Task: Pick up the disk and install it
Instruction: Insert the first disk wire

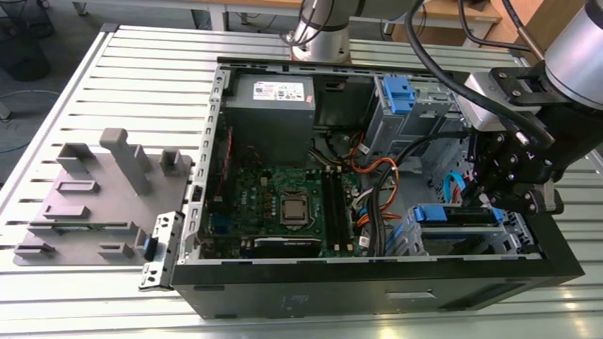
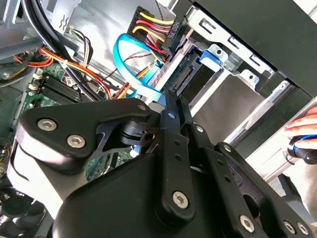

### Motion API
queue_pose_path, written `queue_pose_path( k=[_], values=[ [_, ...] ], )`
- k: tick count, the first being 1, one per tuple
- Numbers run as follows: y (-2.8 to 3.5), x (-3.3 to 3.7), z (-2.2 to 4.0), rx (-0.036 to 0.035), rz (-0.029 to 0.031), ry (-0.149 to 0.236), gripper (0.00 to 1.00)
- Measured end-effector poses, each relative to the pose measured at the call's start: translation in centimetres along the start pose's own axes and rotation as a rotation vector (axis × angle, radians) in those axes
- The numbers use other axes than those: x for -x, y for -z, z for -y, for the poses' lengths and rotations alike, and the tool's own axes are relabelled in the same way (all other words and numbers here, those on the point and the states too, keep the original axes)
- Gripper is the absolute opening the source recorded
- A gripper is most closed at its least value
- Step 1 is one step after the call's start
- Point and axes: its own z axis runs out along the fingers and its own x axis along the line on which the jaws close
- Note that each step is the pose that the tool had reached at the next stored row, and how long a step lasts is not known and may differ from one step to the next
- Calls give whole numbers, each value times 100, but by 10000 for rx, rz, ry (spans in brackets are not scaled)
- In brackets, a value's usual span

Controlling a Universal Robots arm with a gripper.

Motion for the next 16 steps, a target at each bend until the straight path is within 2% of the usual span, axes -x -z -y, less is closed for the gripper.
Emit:
queue_pose_path(
  k=[2, 7, 16],
  values=[
    [-4, -1, -1, -27, 37, 37, 16],
    [-11, -5, -3, -37, 62, 101, 16],
    [-26, -7, -6, -38, 65, 137, 16]
  ],
)
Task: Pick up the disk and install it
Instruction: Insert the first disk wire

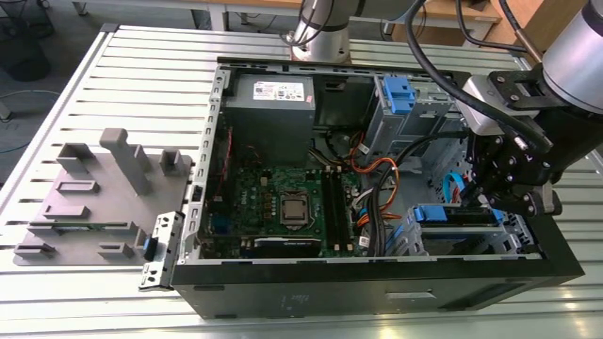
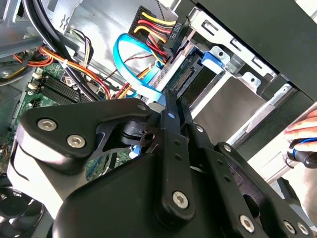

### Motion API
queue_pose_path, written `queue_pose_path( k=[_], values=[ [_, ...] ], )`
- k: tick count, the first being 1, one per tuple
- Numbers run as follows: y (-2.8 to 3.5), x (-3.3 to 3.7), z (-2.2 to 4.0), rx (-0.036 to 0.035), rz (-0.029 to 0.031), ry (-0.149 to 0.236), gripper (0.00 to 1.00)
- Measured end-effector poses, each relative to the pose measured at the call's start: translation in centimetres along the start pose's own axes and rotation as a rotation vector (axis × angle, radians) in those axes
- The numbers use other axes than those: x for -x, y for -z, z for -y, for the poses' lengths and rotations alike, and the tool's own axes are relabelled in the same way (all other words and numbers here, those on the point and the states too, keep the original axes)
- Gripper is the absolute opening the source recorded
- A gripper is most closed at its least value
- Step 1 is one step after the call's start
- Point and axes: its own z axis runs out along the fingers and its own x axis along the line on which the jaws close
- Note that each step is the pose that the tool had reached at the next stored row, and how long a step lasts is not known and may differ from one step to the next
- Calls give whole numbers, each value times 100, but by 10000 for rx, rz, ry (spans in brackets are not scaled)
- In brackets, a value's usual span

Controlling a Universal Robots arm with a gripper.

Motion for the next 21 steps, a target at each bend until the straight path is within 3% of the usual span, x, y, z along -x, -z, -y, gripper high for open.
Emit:
queue_pose_path(
  k=[21],
  values=[
    [-56, -12, -3, -16, 1, 11, 16]
  ],
)
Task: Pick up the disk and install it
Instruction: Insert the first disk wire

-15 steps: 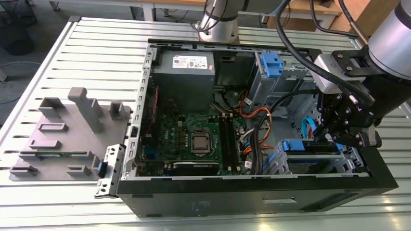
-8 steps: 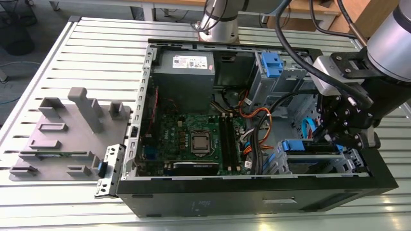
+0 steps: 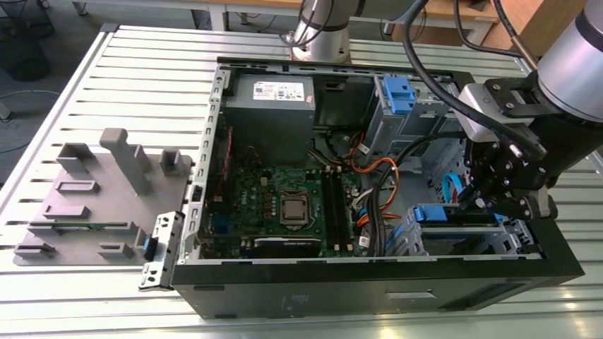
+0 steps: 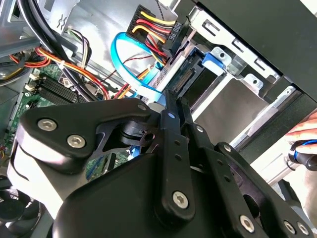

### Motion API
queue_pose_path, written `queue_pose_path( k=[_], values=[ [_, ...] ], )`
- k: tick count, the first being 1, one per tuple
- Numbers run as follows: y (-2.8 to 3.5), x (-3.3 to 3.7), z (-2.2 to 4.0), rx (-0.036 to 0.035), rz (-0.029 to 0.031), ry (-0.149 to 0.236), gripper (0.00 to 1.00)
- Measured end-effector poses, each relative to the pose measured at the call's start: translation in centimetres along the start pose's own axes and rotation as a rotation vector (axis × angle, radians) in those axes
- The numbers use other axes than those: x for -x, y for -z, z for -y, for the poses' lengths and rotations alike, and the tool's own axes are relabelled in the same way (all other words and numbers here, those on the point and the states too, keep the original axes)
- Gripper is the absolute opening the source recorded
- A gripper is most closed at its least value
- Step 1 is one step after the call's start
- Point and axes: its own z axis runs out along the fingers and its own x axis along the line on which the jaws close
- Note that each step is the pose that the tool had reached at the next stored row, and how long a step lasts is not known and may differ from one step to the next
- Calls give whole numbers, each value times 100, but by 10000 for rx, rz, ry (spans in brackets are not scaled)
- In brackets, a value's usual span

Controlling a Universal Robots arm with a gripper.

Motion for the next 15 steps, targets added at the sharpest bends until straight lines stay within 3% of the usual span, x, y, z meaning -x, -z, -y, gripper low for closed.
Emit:
queue_pose_path(
  k=[15],
  values=[
    [-34, -2, -1, 1, -3, 5, 16]
  ],
)
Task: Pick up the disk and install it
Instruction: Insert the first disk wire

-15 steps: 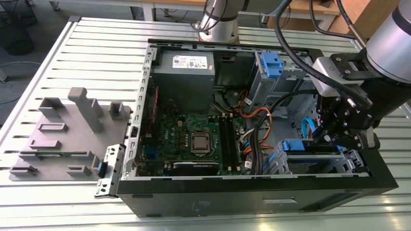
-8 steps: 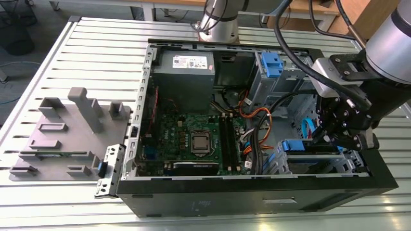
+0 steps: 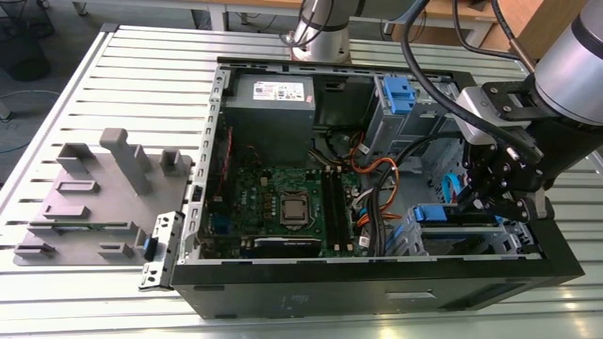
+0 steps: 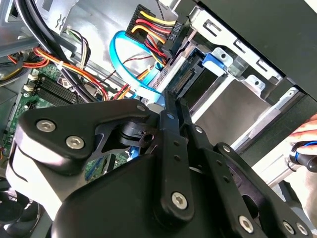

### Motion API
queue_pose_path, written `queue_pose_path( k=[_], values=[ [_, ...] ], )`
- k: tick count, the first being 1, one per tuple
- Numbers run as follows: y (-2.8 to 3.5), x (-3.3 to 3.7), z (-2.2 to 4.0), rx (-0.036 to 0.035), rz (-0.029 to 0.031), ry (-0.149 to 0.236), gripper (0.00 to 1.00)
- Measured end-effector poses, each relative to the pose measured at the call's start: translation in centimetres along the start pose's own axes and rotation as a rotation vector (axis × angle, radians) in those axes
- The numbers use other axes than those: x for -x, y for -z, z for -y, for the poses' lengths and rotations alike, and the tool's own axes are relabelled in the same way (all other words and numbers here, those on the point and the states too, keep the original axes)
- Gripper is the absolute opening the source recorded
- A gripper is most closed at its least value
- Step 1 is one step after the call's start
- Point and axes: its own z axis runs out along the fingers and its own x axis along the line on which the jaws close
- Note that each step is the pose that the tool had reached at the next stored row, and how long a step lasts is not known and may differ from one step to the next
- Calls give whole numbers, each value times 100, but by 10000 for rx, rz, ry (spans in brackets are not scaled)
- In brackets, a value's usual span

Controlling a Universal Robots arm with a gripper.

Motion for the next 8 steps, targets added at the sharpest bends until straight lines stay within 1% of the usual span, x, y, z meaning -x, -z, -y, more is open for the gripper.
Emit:
queue_pose_path(
  k=[5, 8],
  values=[
    [-21, 0, -1, 0, 1, 4, 16],
    [-22, -1, -1, 0, -1, 5, 16]
  ],
)
